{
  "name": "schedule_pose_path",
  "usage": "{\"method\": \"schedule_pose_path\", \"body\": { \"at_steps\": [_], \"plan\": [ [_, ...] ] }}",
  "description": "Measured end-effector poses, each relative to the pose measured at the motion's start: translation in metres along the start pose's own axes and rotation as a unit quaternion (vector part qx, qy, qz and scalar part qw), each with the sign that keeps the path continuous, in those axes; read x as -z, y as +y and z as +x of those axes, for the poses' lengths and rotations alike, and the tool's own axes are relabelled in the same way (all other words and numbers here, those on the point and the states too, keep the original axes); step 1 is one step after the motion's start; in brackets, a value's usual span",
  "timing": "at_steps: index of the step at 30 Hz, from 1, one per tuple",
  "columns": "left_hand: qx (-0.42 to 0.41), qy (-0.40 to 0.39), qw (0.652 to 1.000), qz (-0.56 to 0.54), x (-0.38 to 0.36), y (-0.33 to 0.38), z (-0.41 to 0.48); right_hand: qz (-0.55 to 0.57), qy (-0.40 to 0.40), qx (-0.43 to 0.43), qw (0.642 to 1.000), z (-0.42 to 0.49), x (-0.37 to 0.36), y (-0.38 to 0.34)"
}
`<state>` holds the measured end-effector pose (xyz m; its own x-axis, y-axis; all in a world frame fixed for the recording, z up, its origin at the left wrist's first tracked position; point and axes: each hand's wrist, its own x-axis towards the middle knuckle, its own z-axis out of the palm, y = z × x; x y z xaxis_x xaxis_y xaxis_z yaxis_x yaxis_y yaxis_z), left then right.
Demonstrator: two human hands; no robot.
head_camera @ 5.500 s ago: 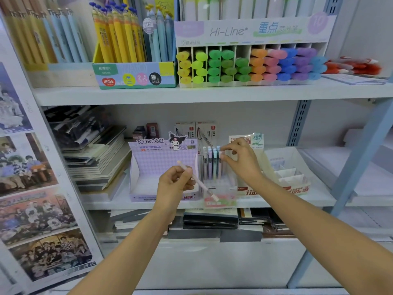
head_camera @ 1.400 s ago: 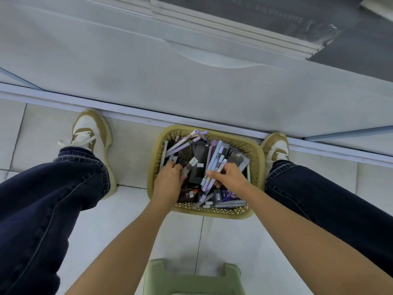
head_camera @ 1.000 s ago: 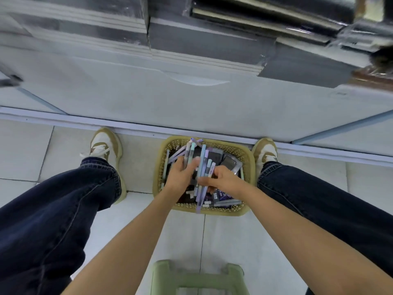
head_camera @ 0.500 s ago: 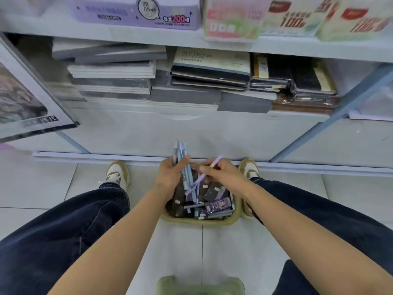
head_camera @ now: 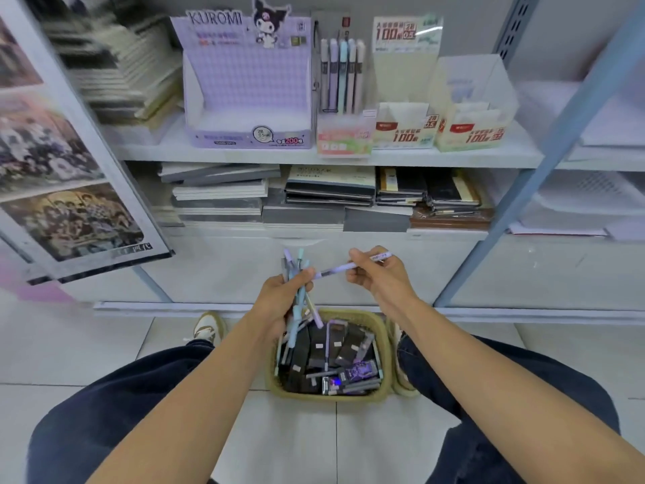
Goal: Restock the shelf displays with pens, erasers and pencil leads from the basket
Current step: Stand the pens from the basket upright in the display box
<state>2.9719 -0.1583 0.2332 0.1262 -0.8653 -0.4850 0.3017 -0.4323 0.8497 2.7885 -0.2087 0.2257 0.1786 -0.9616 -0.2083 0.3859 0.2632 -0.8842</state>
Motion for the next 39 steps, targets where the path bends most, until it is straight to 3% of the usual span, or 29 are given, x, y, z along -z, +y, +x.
{"method": "schedule_pose_path", "body": {
  "at_steps": [4,9,12,16,25,28,32,39],
  "plan": [
    [-0.045,0.050,0.997,0.041,0.003,0.015,-0.009,0.027,-0.083,-0.030,0.996,-0.013,0.001,-0.016],
    [-0.122,0.056,0.989,0.056,-0.004,0.042,-0.019,-0.181,-0.162,-0.043,0.969,-0.025,-0.005,-0.035],
    [-0.149,0.050,0.986,0.055,-0.012,0.059,-0.029,-0.215,-0.165,-0.008,0.963,-0.028,-0.013,-0.051],
    [-0.164,0.030,0.983,0.073,-0.021,0.074,-0.043,-0.181,-0.167,0.020,0.969,-0.032,-0.026,-0.074],
    [-0.265,0.026,0.960,0.092,-0.049,0.117,-0.062,-0.262,-0.218,0.050,0.939,-0.031,-0.063,-0.112],
    [-0.285,0.045,0.952,0.103,-0.054,0.132,-0.061,-0.297,-0.203,0.071,0.931,-0.028,-0.074,-0.131],
    [-0.314,0.037,0.938,0.141,-0.058,0.153,-0.057,-0.272,-0.120,0.142,0.944,-0.015,-0.091,-0.160],
    [-0.306,0.037,0.935,0.174,-0.060,0.181,-0.045,-0.261,-0.113,0.171,0.943,0.015,-0.102,-0.195]
  ]
}}
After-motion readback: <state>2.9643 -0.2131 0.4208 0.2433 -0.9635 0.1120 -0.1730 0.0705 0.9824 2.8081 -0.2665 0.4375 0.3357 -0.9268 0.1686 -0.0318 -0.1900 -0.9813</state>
